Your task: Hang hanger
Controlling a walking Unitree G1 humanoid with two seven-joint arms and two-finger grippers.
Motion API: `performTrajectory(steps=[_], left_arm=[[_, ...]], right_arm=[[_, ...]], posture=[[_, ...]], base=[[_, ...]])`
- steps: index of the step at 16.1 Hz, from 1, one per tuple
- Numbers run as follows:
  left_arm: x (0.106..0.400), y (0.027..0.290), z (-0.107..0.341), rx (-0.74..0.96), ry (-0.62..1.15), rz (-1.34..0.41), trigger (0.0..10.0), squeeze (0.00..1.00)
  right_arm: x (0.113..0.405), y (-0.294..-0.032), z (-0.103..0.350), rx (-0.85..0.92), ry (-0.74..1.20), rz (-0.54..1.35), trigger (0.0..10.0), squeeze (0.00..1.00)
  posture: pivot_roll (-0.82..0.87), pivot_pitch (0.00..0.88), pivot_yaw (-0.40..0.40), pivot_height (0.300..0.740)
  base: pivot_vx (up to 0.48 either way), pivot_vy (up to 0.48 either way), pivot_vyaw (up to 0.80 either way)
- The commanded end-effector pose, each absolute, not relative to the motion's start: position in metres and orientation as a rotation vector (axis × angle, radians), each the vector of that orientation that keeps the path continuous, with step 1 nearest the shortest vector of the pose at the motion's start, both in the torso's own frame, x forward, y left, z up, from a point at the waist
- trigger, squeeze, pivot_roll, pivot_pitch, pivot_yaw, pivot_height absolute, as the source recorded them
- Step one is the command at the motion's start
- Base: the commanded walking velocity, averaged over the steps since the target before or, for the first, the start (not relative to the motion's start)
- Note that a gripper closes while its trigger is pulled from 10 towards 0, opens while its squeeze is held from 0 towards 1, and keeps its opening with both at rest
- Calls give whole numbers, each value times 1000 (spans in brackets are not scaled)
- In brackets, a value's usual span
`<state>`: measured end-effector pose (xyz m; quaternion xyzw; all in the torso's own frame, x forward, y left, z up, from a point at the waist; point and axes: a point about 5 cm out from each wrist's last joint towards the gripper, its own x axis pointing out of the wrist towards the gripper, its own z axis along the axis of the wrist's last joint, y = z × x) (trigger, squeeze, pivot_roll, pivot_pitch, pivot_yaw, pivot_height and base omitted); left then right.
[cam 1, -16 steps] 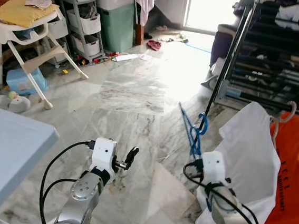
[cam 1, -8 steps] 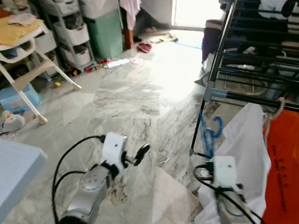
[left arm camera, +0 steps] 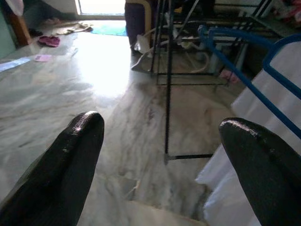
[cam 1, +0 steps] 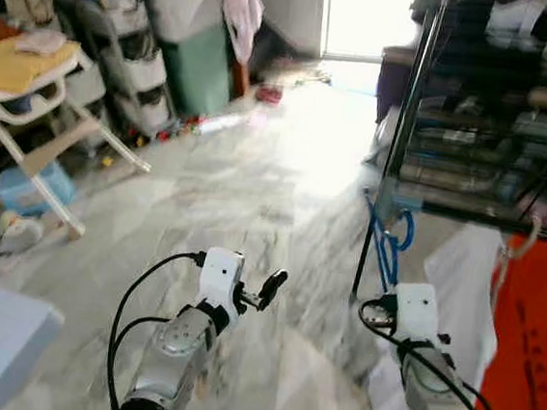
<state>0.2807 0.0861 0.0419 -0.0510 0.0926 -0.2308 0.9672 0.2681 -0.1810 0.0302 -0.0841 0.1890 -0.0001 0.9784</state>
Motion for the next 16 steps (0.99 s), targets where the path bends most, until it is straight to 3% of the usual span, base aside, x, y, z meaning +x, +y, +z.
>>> performTrajectory(steps=[1, 3, 7, 10, 16], left_arm=[[282, 97, 37, -85, 214, -429, 10000, 0], [282, 98, 34, -67, 230, -414, 10000, 0], [279, 93, 26, -72, 275, -408, 10000, 0], [277, 85, 25, -96, 277, -417, 10000, 0], [277, 87, 25, -102, 275, -450, 10000, 0]], right_arm=[[274, -166, 36, -161, 354, 43, 10000, 0], [273, -166, 35, -160, 354, 46, 10000, 0], [270, -175, 35, -197, 360, 2, 10000, 0], [276, -187, 37, -252, 382, -62, 10000, 0], [283, -223, 36, -174, 457, -280, 10000, 0]], posture=[[-220, 0, 117, 740], [-221, 0, 116, 740], [-235, 0, 97, 740], [-237, 0, 72, 740], [-231, 0, 94, 740]], base=[[0, 0, -563], [0, 0, -597], [0, 0, 0], [0, 0, 0], [0, 0, 0]])
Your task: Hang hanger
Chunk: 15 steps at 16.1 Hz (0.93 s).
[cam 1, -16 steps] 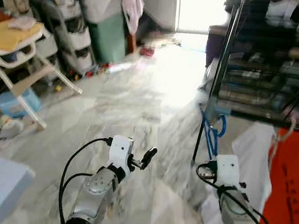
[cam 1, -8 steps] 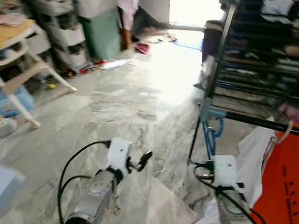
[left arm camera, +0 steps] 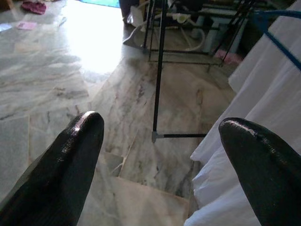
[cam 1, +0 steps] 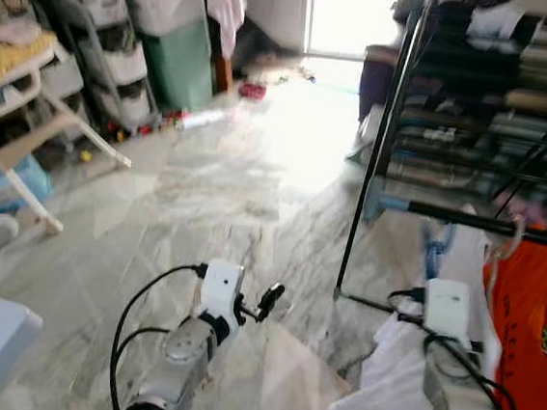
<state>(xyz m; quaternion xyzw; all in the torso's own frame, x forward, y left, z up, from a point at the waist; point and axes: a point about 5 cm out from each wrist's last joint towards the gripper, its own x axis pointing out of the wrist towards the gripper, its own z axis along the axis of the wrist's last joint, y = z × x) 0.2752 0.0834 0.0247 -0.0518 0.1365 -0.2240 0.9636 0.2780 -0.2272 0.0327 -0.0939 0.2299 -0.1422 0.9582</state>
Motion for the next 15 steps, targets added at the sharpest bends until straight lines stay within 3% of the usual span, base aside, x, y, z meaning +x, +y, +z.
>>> performTrajectory(steps=[1, 8, 15], left_arm=[[278, 87, 26, -100, 272, -456, 10000, 0], [278, 85, 27, -94, 270, -491, 10000, 0], [277, 86, 25, -87, 282, -504, 10000, 0]], right_arm=[[283, -230, 36, -173, 466, -321, 10000, 0], [282, -278, 48, -170, 457, -554, 10000, 0], [269, -303, 53, -243, 442, -715, 10000, 0]], posture=[[-233, 0, 99, 740], [-242, 0, 113, 740], [-255, 0, 130, 740]], base=[[0, 0, 0], [0, 0, 0], [0, 0, 0]])
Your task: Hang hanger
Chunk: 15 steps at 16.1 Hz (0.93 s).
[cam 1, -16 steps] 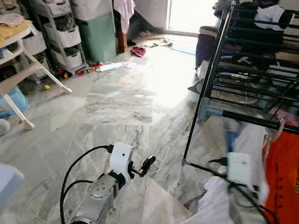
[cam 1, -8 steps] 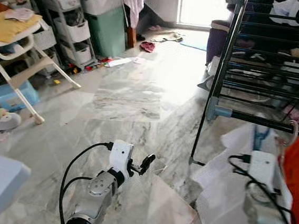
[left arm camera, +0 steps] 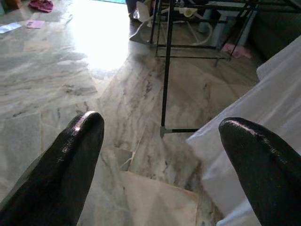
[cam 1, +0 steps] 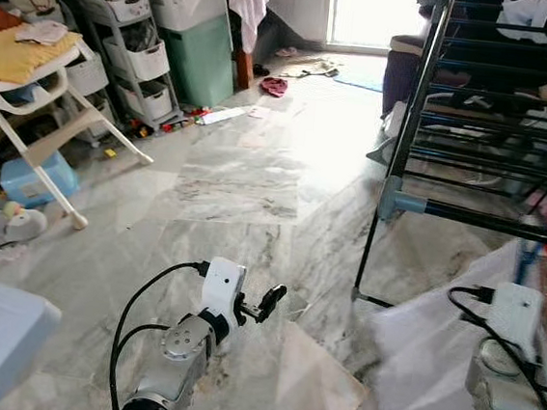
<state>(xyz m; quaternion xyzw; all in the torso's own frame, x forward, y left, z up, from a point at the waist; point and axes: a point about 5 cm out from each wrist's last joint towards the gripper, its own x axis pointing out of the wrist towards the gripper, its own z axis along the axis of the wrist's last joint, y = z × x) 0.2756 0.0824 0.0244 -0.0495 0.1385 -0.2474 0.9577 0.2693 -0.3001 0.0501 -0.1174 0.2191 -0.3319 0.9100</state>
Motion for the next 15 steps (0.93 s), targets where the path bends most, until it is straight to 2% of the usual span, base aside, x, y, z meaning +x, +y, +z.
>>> performTrajectory(steps=[1, 5, 12, 14, 15], left_arm=[[277, 84, 25, -86, 286, -517, 10000, 0], [281, 74, 26, -76, 292, -564, 10000, 0], [281, 76, 24, -59, 302, -581, 10000, 0], [282, 79, 24, -50, 308, -561, 10000, 0], [283, 82, 23, -51, 318, -539, 10000, 0]], right_arm=[[265, -309, 55, -256, 435, -735, 10000, 0], [240, -334, 57, -278, 436, -813, 10000, 0], [219, -369, 67, -290, 427, -930, 10000, 0], [222, -368, 67, -290, 429, -913, 10000, 0], [230, -359, 64, -270, 430, -835, 10000, 0]], posture=[[-278, 0, 149, 740], [-316, 0, 175, 740], [-314, 0, 200, 740], [-302, 0, 193, 740], [-297, 0, 189, 740]], base=[[0, 0, 0], [0, 0, 0], [0, 0, 0], [0, 0, 0], [0, 0, 0]])
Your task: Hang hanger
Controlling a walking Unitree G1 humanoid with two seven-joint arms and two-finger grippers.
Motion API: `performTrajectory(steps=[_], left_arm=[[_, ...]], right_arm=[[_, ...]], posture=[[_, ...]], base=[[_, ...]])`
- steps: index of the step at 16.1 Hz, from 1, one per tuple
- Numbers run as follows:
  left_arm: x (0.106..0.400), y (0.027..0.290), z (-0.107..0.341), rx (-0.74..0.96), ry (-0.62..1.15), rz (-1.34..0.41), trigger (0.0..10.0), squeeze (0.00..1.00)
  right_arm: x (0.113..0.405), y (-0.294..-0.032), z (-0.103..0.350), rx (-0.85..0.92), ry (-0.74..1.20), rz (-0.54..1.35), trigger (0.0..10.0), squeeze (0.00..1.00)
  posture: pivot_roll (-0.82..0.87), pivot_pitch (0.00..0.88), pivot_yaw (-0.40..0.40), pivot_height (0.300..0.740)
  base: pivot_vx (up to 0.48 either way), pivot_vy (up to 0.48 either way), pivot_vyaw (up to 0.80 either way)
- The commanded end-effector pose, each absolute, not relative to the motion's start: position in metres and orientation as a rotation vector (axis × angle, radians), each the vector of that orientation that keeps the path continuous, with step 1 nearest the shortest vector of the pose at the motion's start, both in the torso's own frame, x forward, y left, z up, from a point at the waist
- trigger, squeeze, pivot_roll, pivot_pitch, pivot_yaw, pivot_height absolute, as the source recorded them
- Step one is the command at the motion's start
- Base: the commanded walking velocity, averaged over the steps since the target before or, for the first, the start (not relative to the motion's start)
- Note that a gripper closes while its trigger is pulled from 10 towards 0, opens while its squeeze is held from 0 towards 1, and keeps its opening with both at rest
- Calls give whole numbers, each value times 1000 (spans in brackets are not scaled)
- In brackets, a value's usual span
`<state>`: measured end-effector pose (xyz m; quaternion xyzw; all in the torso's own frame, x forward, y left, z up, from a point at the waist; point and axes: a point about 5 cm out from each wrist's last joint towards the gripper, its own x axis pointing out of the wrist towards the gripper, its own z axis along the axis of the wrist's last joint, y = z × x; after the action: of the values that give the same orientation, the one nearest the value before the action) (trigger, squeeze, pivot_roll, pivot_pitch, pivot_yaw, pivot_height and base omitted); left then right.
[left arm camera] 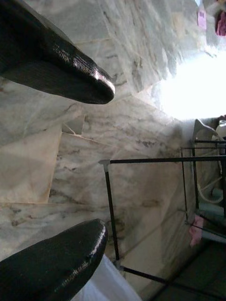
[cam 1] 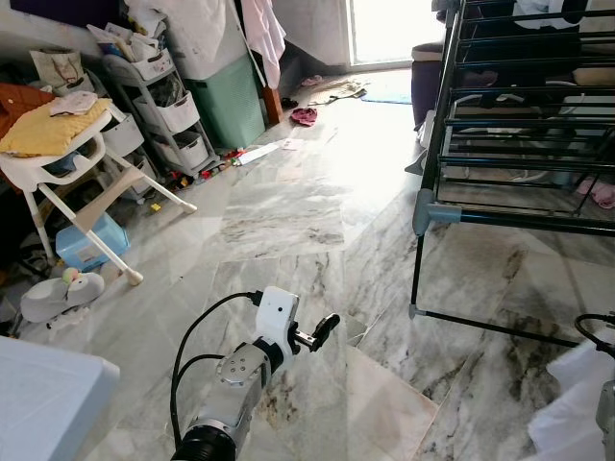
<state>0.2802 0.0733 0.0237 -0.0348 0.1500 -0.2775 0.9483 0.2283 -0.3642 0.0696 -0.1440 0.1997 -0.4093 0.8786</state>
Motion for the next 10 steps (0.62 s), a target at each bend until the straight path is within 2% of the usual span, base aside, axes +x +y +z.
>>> performTrajectory(steps=[1, 3, 4, 5, 6, 10], left_arm=[[283, 83, 22, -55, 320, -530, 10000, 0], [283, 84, 23, -55, 319, -528, 10000, 0], [282, 86, 22, -49, 317, -514, 10000, 0], [282, 86, 22, -48, 317, -511, 10000, 0], [283, 88, 22, -46, 314, -497, 10000, 0], [282, 90, 22, -43, 315, -484, 10000, 0]], right_arm=[[240, -343, 60, -264, 431, -726, 10000, 0], [245, -336, 59, -268, 432, -678, 10000, 0], [260, -303, 52, -308, 431, -502, 10000, 0], [263, -295, 51, -317, 429, -463, 10000, 0], [270, -265, 43, -333, 431, -359, 10000, 0], [267, -239, 32, -333, 444, -271, 10000, 0]], posture=[[-290, 0, 183, 740], [-289, 0, 183, 740], [-278, 0, 172, 740], [-278, 0, 172, 740], [-264, 0, 162, 740], [-256, 0, 159, 740]], base=[[0, 0, 0], [0, 0, 0], [0, 0, 0], [0, 0, 0], [0, 0, 0], [0, 0, 0]])
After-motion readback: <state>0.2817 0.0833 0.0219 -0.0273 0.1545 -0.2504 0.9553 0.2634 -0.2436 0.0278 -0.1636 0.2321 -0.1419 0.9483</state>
